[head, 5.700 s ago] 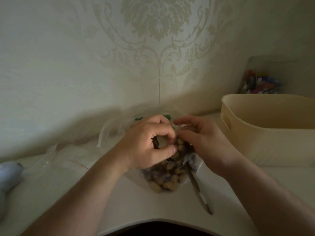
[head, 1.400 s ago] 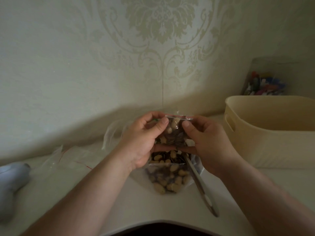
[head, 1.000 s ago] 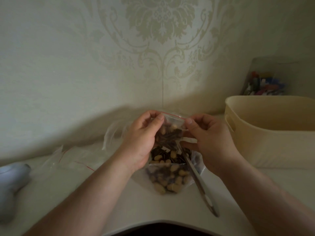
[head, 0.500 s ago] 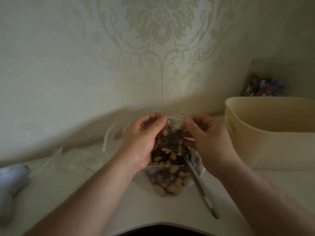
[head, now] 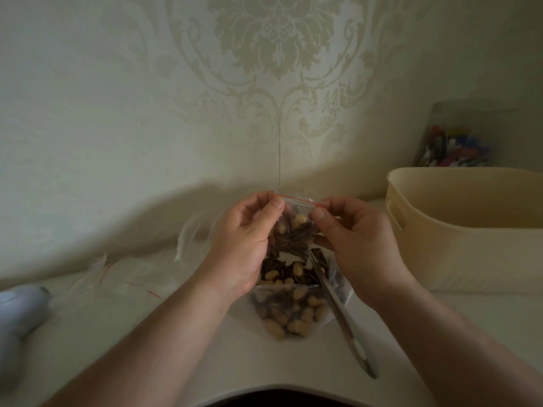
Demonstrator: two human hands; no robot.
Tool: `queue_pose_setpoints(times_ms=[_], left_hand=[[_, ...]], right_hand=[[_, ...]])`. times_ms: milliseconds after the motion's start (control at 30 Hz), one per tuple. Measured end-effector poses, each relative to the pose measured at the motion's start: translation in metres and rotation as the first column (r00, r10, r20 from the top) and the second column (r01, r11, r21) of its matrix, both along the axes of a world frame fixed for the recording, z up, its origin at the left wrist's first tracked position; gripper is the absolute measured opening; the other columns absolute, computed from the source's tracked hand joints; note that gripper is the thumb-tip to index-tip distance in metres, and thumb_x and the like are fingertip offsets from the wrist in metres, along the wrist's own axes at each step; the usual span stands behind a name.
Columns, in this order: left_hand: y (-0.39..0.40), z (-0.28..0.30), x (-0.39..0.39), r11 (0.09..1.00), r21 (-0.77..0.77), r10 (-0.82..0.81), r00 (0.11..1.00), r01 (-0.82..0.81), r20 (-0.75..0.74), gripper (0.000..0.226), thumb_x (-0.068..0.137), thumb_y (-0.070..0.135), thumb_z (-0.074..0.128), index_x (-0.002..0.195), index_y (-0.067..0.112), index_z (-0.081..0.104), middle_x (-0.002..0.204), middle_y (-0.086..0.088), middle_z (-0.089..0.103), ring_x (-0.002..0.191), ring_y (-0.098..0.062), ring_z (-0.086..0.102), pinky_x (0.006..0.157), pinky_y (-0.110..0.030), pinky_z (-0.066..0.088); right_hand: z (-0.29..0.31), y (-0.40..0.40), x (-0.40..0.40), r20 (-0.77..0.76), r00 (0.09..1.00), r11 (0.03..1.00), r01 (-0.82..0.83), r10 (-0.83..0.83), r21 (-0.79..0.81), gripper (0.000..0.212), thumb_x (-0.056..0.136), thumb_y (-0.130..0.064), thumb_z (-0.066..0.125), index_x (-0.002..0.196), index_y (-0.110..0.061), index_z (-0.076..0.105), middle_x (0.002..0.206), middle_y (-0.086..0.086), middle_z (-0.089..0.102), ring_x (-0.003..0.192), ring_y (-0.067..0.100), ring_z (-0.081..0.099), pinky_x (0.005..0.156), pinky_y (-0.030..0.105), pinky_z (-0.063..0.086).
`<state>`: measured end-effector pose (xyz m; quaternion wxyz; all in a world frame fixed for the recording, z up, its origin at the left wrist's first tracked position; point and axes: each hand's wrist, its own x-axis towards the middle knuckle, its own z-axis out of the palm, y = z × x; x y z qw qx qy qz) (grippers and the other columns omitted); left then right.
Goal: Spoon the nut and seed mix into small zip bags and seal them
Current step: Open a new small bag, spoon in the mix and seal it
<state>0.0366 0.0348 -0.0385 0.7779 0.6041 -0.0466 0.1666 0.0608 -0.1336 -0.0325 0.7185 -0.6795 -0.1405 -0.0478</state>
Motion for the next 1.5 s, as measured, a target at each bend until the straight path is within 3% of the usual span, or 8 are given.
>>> queue_pose_setpoints(times_ms=[267, 367, 433, 633, 900, 1100, 1267, 1500], left_hand=[[-0.0028, 0.0014, -0.0014, 1.000, 0.027, 0.006, 1.000, -0.005, -0.024, 0.010, 0.096, 0.018, 0.070, 0.089, 0.016, 0.076, 0.085, -0.006, 0.072, 0.078, -0.020, 0.062, 0.070, -0.033, 0.055], [0.0000, 0.0000, -0.0001, 0.999, 0.029, 0.034, 0.999, -0.034, -0.014, 0.006, 0.091, 0.023, 0.074, 0.091, 0.019, 0.079, 0.090, -0.010, 0.074, 0.089, -0.028, 0.067, 0.094, -0.053, 0.058], [0.0009, 0.0005, -0.0011, 0.997, 0.064, 0.049, 0.999, -0.048, -0.014, 0.008, 0.088, 0.024, 0.075, 0.093, 0.019, 0.080, 0.093, -0.009, 0.076, 0.094, -0.027, 0.070, 0.104, -0.055, 0.055], [-0.0001, -0.0022, 0.0004, 0.975, 0.196, 0.111, 0.994, -0.108, -0.004, 0.015, 0.101, 0.008, 0.066, 0.094, 0.017, 0.076, 0.083, 0.003, 0.075, 0.083, -0.013, 0.070, 0.090, -0.039, 0.058], [-0.0023, -0.0015, -0.0015, 0.993, 0.107, 0.059, 0.997, -0.054, -0.046, 0.014, 0.101, 0.011, 0.066, 0.092, 0.015, 0.076, 0.086, -0.005, 0.074, 0.086, -0.020, 0.070, 0.096, -0.047, 0.058], [-0.0028, 0.0021, -0.0059, 0.988, 0.156, 0.025, 0.999, -0.019, -0.036, 0.011, 0.101, 0.012, 0.066, 0.096, 0.015, 0.076, 0.084, 0.000, 0.075, 0.083, -0.015, 0.071, 0.085, -0.034, 0.059], [0.0017, 0.0028, -0.0052, 0.970, 0.242, 0.024, 1.000, -0.025, 0.007, 0.010, 0.100, 0.016, 0.068, 0.099, 0.018, 0.078, 0.090, -0.004, 0.077, 0.087, -0.017, 0.071, 0.090, -0.037, 0.060], [-0.0014, 0.0038, -0.0070, 0.981, 0.184, -0.062, 0.998, 0.062, -0.006, 0.015, 0.102, 0.010, 0.063, 0.098, 0.012, 0.077, 0.093, -0.007, 0.078, 0.089, -0.019, 0.073, 0.084, -0.029, 0.059]], right_hand=[[0.0033, 0.0000, -0.0020, 0.036, 0.999, 0.999, 0.027, -0.026, -0.019, 0.007, 0.098, -0.016, 0.071, 0.092, -0.015, 0.075, 0.081, 0.006, 0.076, 0.077, 0.023, 0.073, 0.082, 0.052, 0.064], [0.0050, -0.0007, -0.0031, 0.050, 0.998, 0.998, 0.036, -0.034, -0.049, 0.007, 0.097, -0.018, 0.073, 0.091, -0.016, 0.075, 0.080, 0.005, 0.077, 0.077, 0.023, 0.074, 0.081, 0.051, 0.064], [0.0052, -0.0019, -0.0031, 0.088, 0.994, 0.993, 0.067, -0.058, -0.097, 0.006, 0.096, -0.020, 0.074, 0.090, -0.020, 0.076, 0.081, 0.002, 0.077, 0.080, 0.024, 0.075, 0.081, 0.049, 0.064], [0.0039, -0.0065, -0.0039, 0.253, 0.961, 0.943, 0.180, -0.108, -0.279, 0.007, 0.096, -0.029, 0.074, 0.089, -0.032, 0.072, 0.083, -0.016, 0.074, 0.076, 0.007, 0.071, 0.071, 0.031, 0.061], [0.0015, -0.0036, -0.0001, 0.140, 0.988, 0.984, 0.083, -0.061, -0.159, 0.005, 0.094, -0.026, 0.077, 0.091, -0.029, 0.075, 0.082, 0.000, 0.076, 0.079, 0.022, 0.075, 0.079, 0.054, 0.064], [-0.0016, -0.0036, 0.0025, 0.172, 0.983, 0.975, 0.102, -0.068, -0.196, 0.006, 0.094, -0.029, 0.077, 0.089, -0.031, 0.075, 0.082, -0.001, 0.075, 0.080, 0.024, 0.073, 0.078, 0.055, 0.062], [-0.0011, -0.0058, 0.0021, 0.193, 0.980, 0.974, 0.095, -0.055, -0.206, 0.007, 0.095, -0.028, 0.075, 0.088, -0.030, 0.074, 0.081, -0.002, 0.074, 0.079, 0.023, 0.071, 0.077, 0.054, 0.062], [0.0015, -0.0038, -0.0019, 0.172, 0.985, 0.969, 0.044, -0.001, -0.245, 0.007, 0.092, -0.028, 0.079, 0.094, -0.032, 0.074, 0.083, -0.009, 0.074, 0.075, 0.011, 0.071, 0.066, 0.025, 0.060]])
